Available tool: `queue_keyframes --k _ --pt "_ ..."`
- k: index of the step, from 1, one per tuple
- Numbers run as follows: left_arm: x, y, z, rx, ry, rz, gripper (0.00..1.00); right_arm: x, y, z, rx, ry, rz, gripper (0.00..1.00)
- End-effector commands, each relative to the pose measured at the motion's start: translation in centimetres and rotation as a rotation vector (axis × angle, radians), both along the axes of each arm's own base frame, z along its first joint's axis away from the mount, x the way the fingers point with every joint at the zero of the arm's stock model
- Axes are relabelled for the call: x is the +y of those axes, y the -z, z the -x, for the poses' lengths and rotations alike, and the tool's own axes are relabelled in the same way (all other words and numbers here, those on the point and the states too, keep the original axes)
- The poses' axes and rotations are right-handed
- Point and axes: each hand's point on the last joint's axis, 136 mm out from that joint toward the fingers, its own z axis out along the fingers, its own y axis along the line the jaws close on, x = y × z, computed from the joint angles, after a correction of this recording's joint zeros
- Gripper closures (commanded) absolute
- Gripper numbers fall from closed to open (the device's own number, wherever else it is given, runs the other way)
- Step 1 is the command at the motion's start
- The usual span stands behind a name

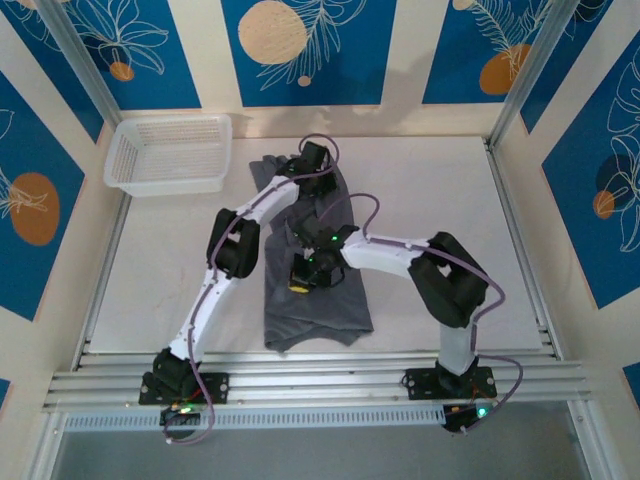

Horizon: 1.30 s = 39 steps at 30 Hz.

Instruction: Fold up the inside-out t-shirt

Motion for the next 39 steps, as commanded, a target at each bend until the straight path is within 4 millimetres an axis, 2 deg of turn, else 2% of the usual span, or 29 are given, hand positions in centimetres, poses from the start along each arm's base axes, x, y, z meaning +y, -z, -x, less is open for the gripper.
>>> queue_keyframes --k 1,2,4,6,8,10,11,14,19,21,23,28,32,33,35,39 --pt "-0.7 -13.5 0.6 -0.211 0.105 0.084 0.69 -2.2 -4.3 -0.3 -0.140 -0.014 -0.024 1.00" --pt "-0.6 -16.0 1.0 -0.253 0.121 0.095 0.64 -3.3 -4.9 -0.3 -0.173 0.000 -0.013 1.00" --pt "0.2 -21.0 2.7 -0.332 0.150 0.102 0.57 -6.9 -5.4 -0.1 -0.242 0.071 0.051 0.96" --pt "1.2 -24.3 5.0 -0.386 0.167 0.113 0.54 -10.6 -5.2 0.5 -0.284 0.137 0.093 0.87" --pt "2.6 -26.4 7.9 -0.425 0.178 0.137 0.51 -13.4 -4.3 1.6 -0.296 0.166 0.091 0.79" --pt "4.4 -26.8 11.6 -0.434 0.188 0.149 0.47 -15.5 -3.5 2.9 -0.269 0.179 0.067 0.65" --pt "5.3 -26.5 13.3 -0.425 0.191 0.147 0.45 -16.0 -3.2 3.4 -0.260 0.176 0.053 0.61" --pt "8.3 -22.6 18.9 -0.319 0.188 0.117 0.42 -17.1 -2.0 5.0 -0.194 0.168 0.023 0.61" --pt "14.2 -11.8 28.0 -0.017 0.133 -0.010 0.43 -17.2 0.6 7.2 -0.082 0.118 0.027 0.60" --pt "15.5 -9.0 30.9 0.054 0.121 -0.002 0.43 -17.0 1.6 7.7 -0.045 0.111 0.025 0.59" --pt "16.0 -7.0 33.0 0.110 0.113 0.028 0.42 -16.8 2.1 7.8 -0.029 0.113 0.011 0.54" --pt "16.2 -3.6 35.7 0.229 0.091 0.100 0.41 -16.0 2.8 7.6 0.001 0.108 -0.012 0.53" --pt "17.1 -2.1 37.1 0.276 0.060 0.085 0.35 -15.2 3.3 7.3 0.027 0.104 -0.026 0.60" --pt "17.4 -1.7 37.5 0.294 0.056 0.073 0.34 -15.1 3.4 7.3 0.028 0.103 -0.021 0.63" --pt "17.6 -1.1 38.2 0.333 0.049 0.071 0.33 -15.0 3.2 7.1 0.022 0.103 -0.022 0.76" --pt "17.3 0.1 39.7 0.414 0.036 0.119 0.34 -15.5 2.2 7.1 -0.019 0.120 -0.023 0.98"
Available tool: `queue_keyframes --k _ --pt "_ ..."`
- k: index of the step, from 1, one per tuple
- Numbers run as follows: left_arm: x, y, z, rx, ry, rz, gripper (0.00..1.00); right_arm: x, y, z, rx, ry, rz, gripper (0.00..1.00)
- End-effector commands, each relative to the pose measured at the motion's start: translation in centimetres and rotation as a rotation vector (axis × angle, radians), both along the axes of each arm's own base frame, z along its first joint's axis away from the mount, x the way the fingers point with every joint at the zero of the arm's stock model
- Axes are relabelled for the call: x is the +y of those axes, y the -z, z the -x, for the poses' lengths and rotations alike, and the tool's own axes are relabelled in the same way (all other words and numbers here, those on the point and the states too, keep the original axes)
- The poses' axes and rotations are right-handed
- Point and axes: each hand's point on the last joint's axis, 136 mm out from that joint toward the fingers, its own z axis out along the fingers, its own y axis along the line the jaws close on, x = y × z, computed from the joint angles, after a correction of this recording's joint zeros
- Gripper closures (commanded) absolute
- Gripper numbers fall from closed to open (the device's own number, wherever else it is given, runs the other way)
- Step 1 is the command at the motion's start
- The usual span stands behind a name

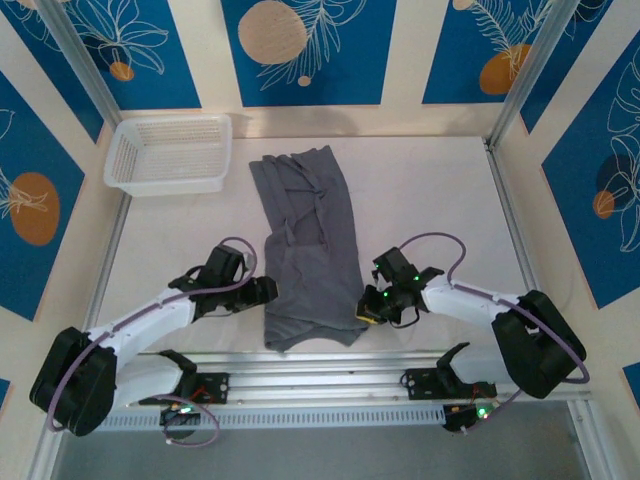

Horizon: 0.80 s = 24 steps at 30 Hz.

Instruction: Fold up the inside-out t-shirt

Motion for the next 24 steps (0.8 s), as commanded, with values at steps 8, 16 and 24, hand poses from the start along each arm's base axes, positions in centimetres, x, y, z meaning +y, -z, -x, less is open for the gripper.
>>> queue_keyframes --k 8,16,24 --pt "-1.7 2.4 2.9 0.190 0.007 0.020 0.39 -0.7 -2.5 -0.2 -0.083 0.046 -0.057 1.00" --pt "-3.4 2.5 2.0 0.185 0.000 0.055 0.63 -0.6 -2.2 -0.1 -0.072 0.050 -0.051 1.00" --pt "-3.2 2.2 2.3 0.193 -0.002 0.038 0.74 -0.8 -1.8 0.0 -0.065 0.052 -0.030 1.00"
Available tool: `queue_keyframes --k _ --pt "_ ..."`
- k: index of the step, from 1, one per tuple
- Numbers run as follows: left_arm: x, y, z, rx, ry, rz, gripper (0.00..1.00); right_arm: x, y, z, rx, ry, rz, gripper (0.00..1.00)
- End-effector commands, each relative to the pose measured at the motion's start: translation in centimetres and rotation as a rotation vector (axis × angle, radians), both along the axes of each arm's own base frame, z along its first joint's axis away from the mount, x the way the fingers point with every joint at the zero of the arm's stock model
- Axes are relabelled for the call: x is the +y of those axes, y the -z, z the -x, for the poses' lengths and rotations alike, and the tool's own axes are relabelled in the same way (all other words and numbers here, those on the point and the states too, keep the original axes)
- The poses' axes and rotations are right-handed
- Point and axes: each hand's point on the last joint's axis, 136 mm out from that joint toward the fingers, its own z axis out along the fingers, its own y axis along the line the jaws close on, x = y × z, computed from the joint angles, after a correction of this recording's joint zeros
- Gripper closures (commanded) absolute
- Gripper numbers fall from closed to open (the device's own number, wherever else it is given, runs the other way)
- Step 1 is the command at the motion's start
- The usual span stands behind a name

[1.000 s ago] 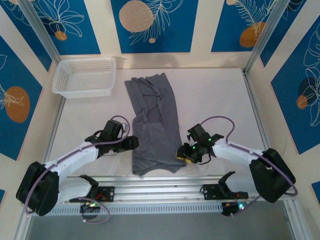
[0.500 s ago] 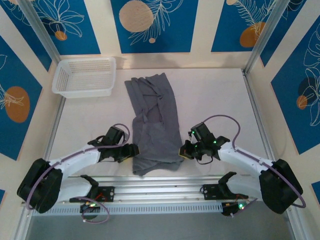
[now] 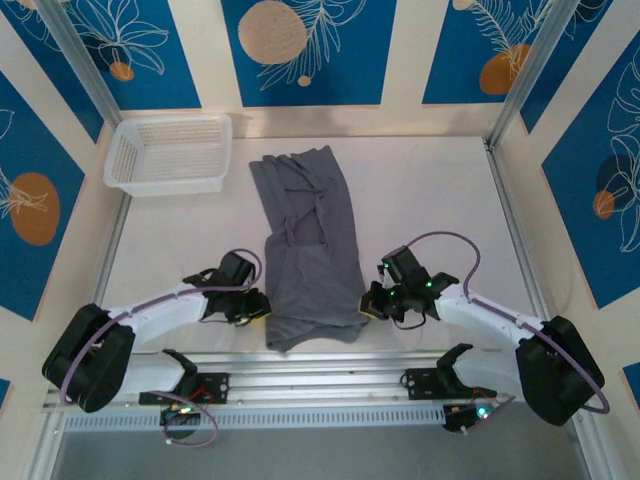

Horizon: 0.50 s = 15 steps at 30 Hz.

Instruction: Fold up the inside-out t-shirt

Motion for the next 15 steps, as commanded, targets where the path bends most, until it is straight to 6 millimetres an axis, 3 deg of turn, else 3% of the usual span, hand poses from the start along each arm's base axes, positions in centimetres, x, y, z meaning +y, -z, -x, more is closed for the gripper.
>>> queue_keyframes --k 1,9,15 --pt "-3.3 -1.5 -0.4 -0.032 0.065 0.130 0.74 -0.4 0.7 0.6 0.032 0.011 0.028 1.00" --pt "-2.7 -2.5 0.1 -0.035 0.061 0.115 0.72 -0.4 1.0 0.6 0.043 0.010 0.037 1.00" --pt "-1.8 -1.3 0.7 -0.007 0.047 0.069 0.69 -0.4 1.0 0.6 0.045 0.013 0.037 1.00"
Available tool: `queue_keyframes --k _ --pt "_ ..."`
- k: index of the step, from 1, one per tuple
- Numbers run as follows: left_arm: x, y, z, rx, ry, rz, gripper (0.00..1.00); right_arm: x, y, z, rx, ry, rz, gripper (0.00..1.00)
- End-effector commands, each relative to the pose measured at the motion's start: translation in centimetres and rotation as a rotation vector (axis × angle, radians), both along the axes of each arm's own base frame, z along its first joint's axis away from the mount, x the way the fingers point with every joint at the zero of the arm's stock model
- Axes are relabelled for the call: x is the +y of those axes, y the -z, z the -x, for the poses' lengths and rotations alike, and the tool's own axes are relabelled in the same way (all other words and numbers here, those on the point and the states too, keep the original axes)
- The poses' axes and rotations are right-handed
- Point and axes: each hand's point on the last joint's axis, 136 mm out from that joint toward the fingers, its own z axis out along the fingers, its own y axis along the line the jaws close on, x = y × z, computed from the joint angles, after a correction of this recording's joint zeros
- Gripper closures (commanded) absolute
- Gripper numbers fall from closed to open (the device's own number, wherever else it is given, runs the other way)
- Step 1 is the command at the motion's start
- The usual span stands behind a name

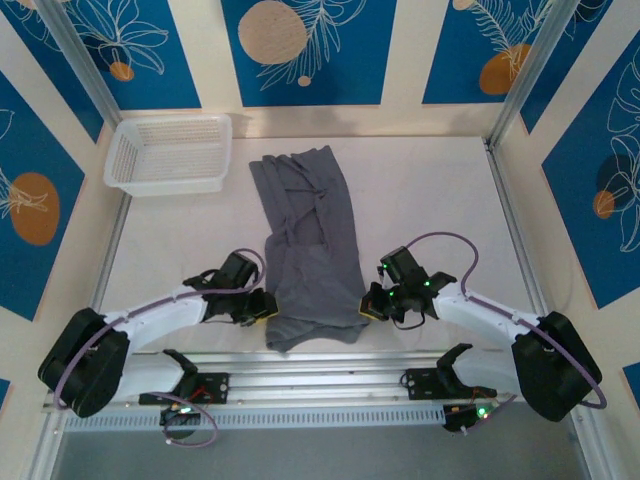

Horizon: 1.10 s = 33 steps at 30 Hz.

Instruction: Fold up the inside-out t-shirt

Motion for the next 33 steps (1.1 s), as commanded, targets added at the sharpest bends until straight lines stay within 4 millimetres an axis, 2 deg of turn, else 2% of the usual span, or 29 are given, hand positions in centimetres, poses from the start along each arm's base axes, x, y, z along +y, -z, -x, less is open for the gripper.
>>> queue_keyframes --k 1,4,8,12,19,22,25,28,33 --pt "-0.2 0.0 0.2 0.014 0.005 0.000 0.68 -0.2 0.4 0.5 0.030 0.010 0.017 1.00" --pt "-0.5 0.3 -0.1 0.013 0.004 0.009 0.61 -0.2 0.3 0.5 0.026 0.011 0.017 1.00" --pt "-0.9 0.7 -1.0 -0.001 -0.018 0.015 0.59 -0.3 0.3 0.6 0.024 0.015 0.021 1.00" --pt "-1.4 0.1 -2.1 -0.043 -0.040 0.037 0.66 -0.4 0.3 0.7 0.025 0.019 0.026 1.00" --pt "-2.2 -0.6 -2.5 -0.057 -0.038 0.087 0.83 -0.5 0.4 0.7 0.024 0.022 0.029 1.00" --pt "-2.3 -0.8 -2.5 -0.062 -0.040 0.090 0.85 -0.4 0.4 0.7 0.025 0.022 0.025 1.00" --pt "-2.1 -0.4 -2.3 -0.051 -0.040 0.083 0.87 -0.5 0.4 0.7 0.023 0.024 0.031 1.00" --pt "-2.2 -0.1 -1.9 -0.038 -0.027 0.084 1.00 -0.5 0.4 0.5 0.022 0.031 0.037 1.00" --pt "-2.1 -0.7 -0.2 -0.022 0.035 0.088 1.00 -0.5 0.6 1.4 0.028 0.000 0.037 1.00"
